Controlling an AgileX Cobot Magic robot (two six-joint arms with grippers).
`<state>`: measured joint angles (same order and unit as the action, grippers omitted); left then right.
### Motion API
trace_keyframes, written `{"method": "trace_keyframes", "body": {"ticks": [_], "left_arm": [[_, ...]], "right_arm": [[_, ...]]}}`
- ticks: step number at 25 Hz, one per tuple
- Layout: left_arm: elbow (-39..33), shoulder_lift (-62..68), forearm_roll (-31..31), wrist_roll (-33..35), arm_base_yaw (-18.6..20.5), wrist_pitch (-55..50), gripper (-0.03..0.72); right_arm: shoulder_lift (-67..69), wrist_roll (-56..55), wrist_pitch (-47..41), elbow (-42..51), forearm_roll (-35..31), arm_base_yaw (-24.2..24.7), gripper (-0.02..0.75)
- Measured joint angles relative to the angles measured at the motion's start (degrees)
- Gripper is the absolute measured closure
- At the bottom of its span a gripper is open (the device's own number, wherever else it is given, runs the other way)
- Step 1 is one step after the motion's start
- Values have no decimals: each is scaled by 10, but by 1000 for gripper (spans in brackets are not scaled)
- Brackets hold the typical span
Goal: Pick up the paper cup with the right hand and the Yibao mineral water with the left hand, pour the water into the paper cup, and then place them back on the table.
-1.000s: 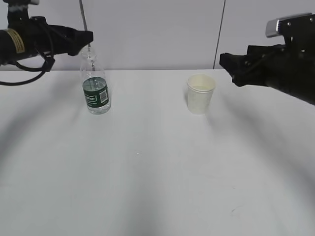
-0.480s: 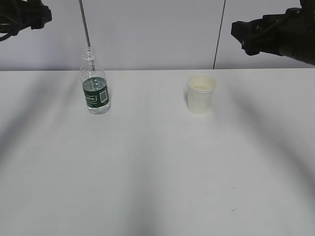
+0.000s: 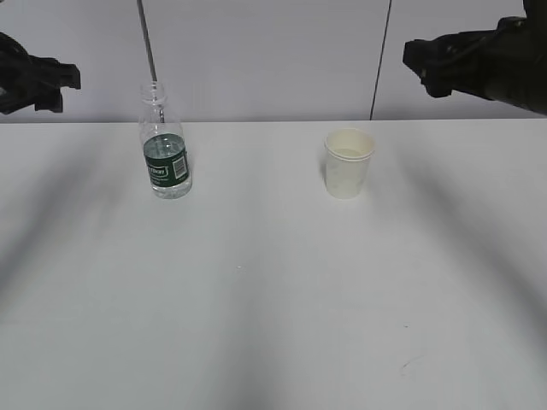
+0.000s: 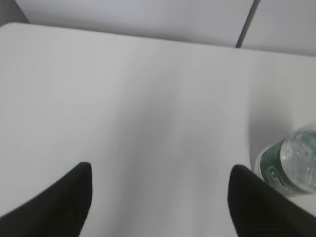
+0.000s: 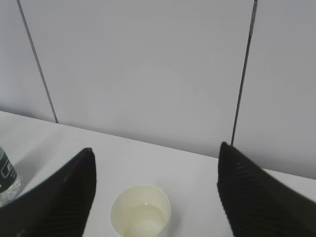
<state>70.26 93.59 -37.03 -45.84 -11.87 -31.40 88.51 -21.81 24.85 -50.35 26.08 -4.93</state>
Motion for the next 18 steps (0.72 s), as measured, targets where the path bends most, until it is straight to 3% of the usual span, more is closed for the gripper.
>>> {"method": "trace_keyframes", "body": {"ticks": [4,9,18], "left_arm": [[7,-1,107,100,0,-58,175],[51,-2,198,213,0,-160,177],[79,-7,267,288,0,-303,204]], "right_arm": [[-2,-6,-43,0,14,0,143],[-10,-60,-102,0,53,0,143],[-59,-190,-245,0,116,0,143]]}}
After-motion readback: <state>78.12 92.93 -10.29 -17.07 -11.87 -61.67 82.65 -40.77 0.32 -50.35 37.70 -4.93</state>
